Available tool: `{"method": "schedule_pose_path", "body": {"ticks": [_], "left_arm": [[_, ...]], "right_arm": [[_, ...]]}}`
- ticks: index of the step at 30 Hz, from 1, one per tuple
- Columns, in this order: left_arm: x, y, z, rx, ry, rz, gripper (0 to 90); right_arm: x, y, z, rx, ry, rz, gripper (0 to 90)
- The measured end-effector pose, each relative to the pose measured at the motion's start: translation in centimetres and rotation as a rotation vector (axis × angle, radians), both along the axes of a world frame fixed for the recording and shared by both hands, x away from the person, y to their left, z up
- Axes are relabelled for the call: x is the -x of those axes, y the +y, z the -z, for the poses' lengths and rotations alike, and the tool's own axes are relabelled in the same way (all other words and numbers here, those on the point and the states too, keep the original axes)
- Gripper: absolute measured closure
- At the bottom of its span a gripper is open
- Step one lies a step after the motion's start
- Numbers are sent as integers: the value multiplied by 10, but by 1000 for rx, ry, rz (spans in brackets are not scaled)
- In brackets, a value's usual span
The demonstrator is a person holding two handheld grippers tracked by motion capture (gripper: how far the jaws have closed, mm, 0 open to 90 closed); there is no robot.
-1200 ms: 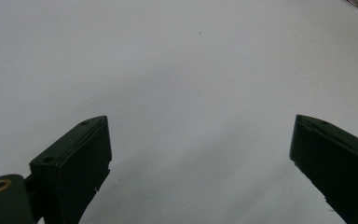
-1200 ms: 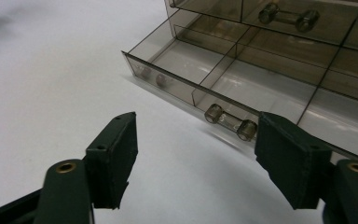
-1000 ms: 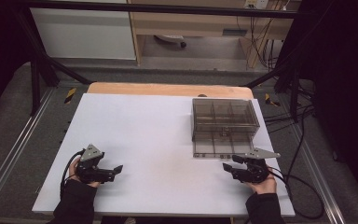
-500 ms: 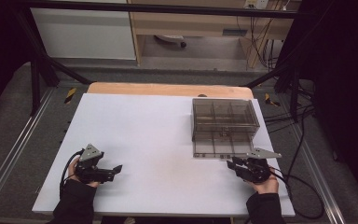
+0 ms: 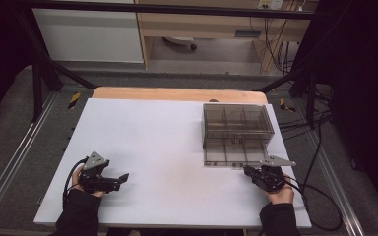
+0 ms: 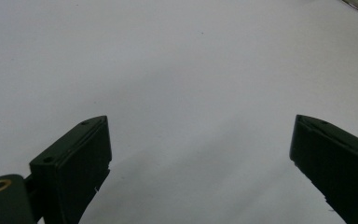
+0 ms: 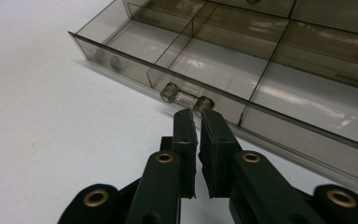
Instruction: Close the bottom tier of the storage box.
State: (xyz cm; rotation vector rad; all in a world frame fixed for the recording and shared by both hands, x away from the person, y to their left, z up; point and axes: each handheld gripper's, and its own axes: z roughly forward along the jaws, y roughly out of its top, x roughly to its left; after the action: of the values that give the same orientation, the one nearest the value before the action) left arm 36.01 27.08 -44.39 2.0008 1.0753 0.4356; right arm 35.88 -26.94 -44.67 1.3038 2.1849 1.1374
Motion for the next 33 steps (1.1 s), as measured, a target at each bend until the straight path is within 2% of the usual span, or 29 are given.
{"method": "schedule_pose_path", "body": {"ticks": [4,21,33], "left_arm": [[0,0,0,4,1,1,52],[0,2,0,8,0,-2,51],[0,1,0,9,3,1,51]], "right_arm": [[-3,1,2,7,6,0,900],[-14,2,6,29,-5,15,900],[-17,4,8,41,-13,15,900]]}}
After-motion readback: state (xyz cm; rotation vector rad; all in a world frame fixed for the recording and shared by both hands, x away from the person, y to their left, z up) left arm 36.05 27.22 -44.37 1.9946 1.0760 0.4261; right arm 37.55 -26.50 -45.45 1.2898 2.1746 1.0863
